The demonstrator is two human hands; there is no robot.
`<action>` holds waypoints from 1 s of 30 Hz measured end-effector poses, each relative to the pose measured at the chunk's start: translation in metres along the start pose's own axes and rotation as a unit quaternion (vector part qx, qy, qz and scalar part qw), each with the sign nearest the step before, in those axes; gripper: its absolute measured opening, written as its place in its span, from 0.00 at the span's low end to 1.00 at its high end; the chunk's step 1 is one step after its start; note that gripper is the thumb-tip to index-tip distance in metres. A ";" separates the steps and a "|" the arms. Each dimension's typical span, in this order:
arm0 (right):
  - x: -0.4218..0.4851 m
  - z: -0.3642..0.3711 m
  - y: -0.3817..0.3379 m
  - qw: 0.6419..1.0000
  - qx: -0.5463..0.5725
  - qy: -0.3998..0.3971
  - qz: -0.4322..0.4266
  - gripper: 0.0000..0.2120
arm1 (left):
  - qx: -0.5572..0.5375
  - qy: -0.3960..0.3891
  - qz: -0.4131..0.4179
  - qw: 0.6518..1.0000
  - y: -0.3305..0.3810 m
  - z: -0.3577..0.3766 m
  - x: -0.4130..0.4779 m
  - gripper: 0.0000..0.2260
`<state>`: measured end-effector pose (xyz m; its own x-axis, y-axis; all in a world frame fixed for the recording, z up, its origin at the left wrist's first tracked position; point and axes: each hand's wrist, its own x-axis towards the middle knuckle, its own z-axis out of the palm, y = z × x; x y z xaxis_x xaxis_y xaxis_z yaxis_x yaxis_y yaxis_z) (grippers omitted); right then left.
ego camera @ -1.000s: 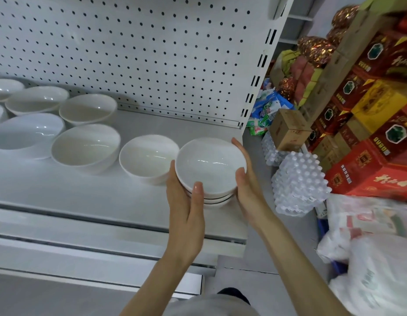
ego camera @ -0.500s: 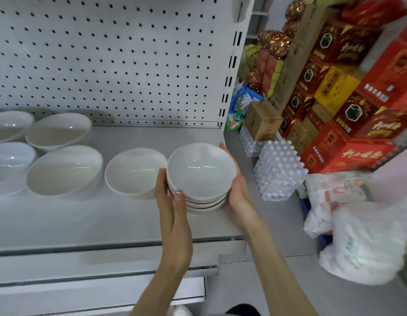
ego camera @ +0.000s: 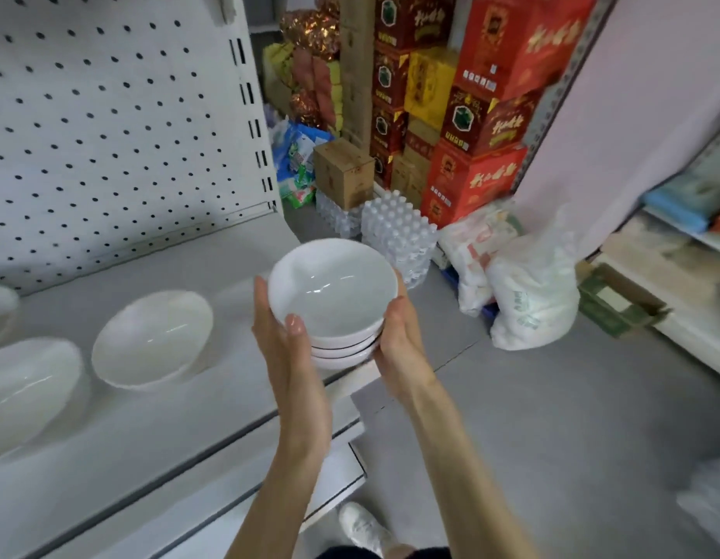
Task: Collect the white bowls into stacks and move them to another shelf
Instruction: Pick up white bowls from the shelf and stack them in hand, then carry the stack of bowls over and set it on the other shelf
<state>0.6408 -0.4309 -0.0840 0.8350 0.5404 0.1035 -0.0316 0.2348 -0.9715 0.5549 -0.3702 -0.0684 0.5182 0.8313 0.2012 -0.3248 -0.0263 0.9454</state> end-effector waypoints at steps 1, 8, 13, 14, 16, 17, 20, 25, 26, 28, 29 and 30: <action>-0.003 -0.013 -0.007 0.999 0.007 0.032 -0.009 0.20 | 0.007 -0.024 0.002 1.000 0.002 0.014 -0.002 0.24; -0.033 -0.132 -0.068 0.960 -0.009 0.269 -0.070 0.29 | -0.004 -0.172 0.023 0.985 0.008 0.145 -0.051 0.24; -0.051 -0.244 -0.109 0.926 -0.022 0.362 -0.108 0.32 | -0.037 -0.264 0.030 0.963 -0.005 0.260 -0.101 0.19; -0.055 -0.270 -0.117 0.919 -0.027 0.376 -0.116 0.33 | -0.053 -0.278 0.025 0.959 -0.010 0.285 -0.113 0.19; -0.064 -0.326 -0.132 0.907 -0.040 0.397 -0.133 0.34 | -0.082 -0.304 0.008 0.949 -0.022 0.338 -0.139 0.22; -0.066 -0.354 -0.139 0.902 -0.046 0.404 -0.141 0.34 | -0.090 -0.315 0.003 0.945 -0.028 0.366 -0.152 0.24; -0.074 -0.431 -0.165 0.887 -0.085 0.417 -0.177 0.36 | -0.111 -0.348 -0.016 0.931 -0.041 0.444 -0.186 0.29; -0.077 -0.541 -0.200 0.885 -0.150 0.404 -0.176 0.34 | -0.116 -0.418 -0.041 0.900 -0.055 0.554 -0.216 0.35; -0.075 -0.561 -0.205 0.883 -0.156 0.404 -0.179 0.33 | -0.115 -0.432 -0.042 0.894 -0.059 0.575 -0.220 0.36; -0.065 -0.602 -0.211 0.875 -0.166 0.415 -0.184 0.35 | -0.123 -0.463 -0.041 0.877 -0.071 0.618 -0.223 0.36; -0.058 -0.624 -0.213 0.870 -0.169 0.424 -0.185 0.36 | -0.131 -0.479 -0.040 0.867 -0.078 0.640 -0.223 0.36; -0.048 -0.645 -0.215 0.867 -0.169 0.431 -0.186 0.36 | -0.140 -0.494 -0.041 0.857 -0.085 0.663 -0.222 0.38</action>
<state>0.9618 -1.0283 -0.0174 0.8574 -0.3605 0.3673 0.3696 -0.0653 -0.9269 0.9922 -0.9209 -0.0238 0.9204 -0.0561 0.3870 -0.3609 0.2591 0.8959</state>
